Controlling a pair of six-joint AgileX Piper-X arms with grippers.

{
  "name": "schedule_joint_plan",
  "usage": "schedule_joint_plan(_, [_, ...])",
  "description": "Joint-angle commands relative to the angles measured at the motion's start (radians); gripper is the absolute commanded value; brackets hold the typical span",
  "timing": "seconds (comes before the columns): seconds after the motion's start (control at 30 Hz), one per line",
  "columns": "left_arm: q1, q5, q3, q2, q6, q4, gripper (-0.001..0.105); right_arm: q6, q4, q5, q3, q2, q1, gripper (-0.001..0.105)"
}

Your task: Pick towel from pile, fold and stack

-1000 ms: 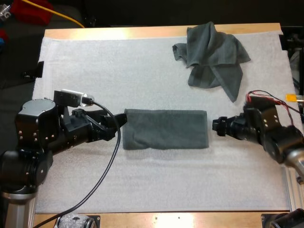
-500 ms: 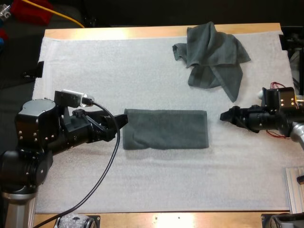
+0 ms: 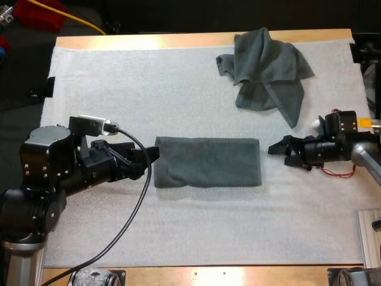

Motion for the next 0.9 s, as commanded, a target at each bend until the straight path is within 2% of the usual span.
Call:
schedule_joint_plan(0.0, [-0.001, -0.01, -0.004, -0.005, -0.002, 0.003, 0.064, -0.003, -0.019, -0.029, -0.009, 0.008, 0.002, 0.07])
schedule_joint_plan(0.23, [-0.001, -0.01, -0.004, -0.005, -0.002, 0.003, 0.064, 0.034, -0.068, -0.052, -0.009, 0.037, 0.048, 0.07])
schedule_joint_plan(0.37, [-0.001, -0.01, -0.004, -0.005, -0.002, 0.003, 0.064, 0.129, -0.127, -0.034, -0.009, 0.064, 0.094, 0.07])
schedule_joint_plan(0.57, [-0.001, -0.01, -0.004, -0.005, -0.002, 0.003, 0.064, 0.165, -0.144, -0.024, -0.009, 0.076, 0.183, 0.07])
schedule_joint_plan(0.73, [-0.001, -0.01, -0.004, -0.005, -0.002, 0.003, 0.064, 0.233, -0.164, 0.052, -0.009, 0.08, 0.257, 0.07])
schedule_joint_plan(0.8, [-0.001, -0.008, -0.004, -0.005, -0.002, 0.003, 0.064, 0.29, -0.181, 0.095, -0.009, 0.093, 0.279, 0.07])
schedule_joint_plan(0.87, [-0.001, -0.008, -0.004, -0.005, -0.002, 0.003, 0.064, 0.324, -0.2, 0.075, -0.009, 0.108, 0.291, 0.07])
